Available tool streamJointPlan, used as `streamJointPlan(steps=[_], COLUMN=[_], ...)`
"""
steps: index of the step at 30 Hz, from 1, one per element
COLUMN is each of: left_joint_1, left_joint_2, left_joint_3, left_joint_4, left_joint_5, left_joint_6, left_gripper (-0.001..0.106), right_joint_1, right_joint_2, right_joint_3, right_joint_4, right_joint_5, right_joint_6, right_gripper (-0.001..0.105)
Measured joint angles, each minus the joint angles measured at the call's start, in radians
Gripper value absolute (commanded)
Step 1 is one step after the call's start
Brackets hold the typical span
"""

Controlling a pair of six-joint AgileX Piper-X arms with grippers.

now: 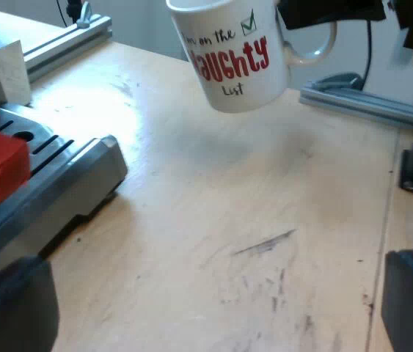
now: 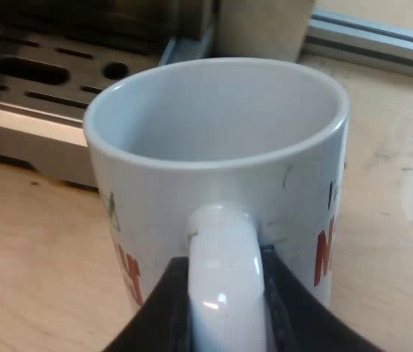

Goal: Remove mug from coffee machine

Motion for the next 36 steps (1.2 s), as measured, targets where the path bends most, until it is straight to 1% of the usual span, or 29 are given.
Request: streamJointPlan(steps=[2,5,9,10,12,16,18,21,27,31,33,34,36], left_joint_1=[0.0,0.0,0.0,0.0,0.0,0.0,0.0,0.0,0.0,0.0,0.0,0.0,0.0], left_joint_2=[0.002,0.029,0.046,0.125,0.198,0.264,0.318,0.354,0.378,0.378,0.378,0.378,0.378], left_joint_3=[0.013,0.016,0.016,0.019,0.036,0.047,0.051,0.051,0.051,0.051,0.051,0.051,0.051], left_joint_4=[-0.009,-0.026,-0.035,-0.078,-0.128,-0.196,-0.247,-0.278,-0.283,-0.287,-0.292,-0.292,-0.292], left_joint_5=[-0.01,-0.018,-0.021,-0.027,-0.033,-0.033,-0.033,-0.033,-0.033,-0.033,-0.033,-0.033,-0.033], left_joint_6=[0.0,0.0,0.0,0.016,0.017,0.019,0.019,0.019,0.019,0.019,0.019,0.019,0.019], left_gripper=[0.09,0.09,0.09,0.09,0.09,0.09,0.09,0.09,0.09,0.09,0.09,0.09,0.09], right_joint_1=[0.0,0.0,0.0,0.0,0.0,0.0,0.0,0.0,0.0,-0.022,-0.069,-0.088,-0.1], right_joint_2=[0.0,0.0,0.0,0.0,0.0,0.0,0.0,0.0,0.0,0.0,0.0,0.0,0.0], right_joint_3=[0.032,0.069,0.127,0.132,0.164,0.183,0.21,0.235,0.322,0.364,0.39,0.397,0.402], right_joint_4=[-0.012,-0.036,-0.141,-0.152,-0.239,-0.269,-0.295,-0.317,-0.432,-0.496,-0.546,-0.567,-0.582], right_joint_5=[0.016,0.023,0.028,0.03,0.075,0.097,0.141,0.174,0.195,0.196,0.169,0.152,0.138], right_joint_6=[0.015,0.019,0.021,0.022,0.023,0.023,0.023,0.023,0.023,0.023,0.017,0.003,-0.008], right_gripper=[0.0,0.0,0.0,0.0,0.0,0.0,0.0,0.0,0.0,0.0,0.0,0.0,0.0])
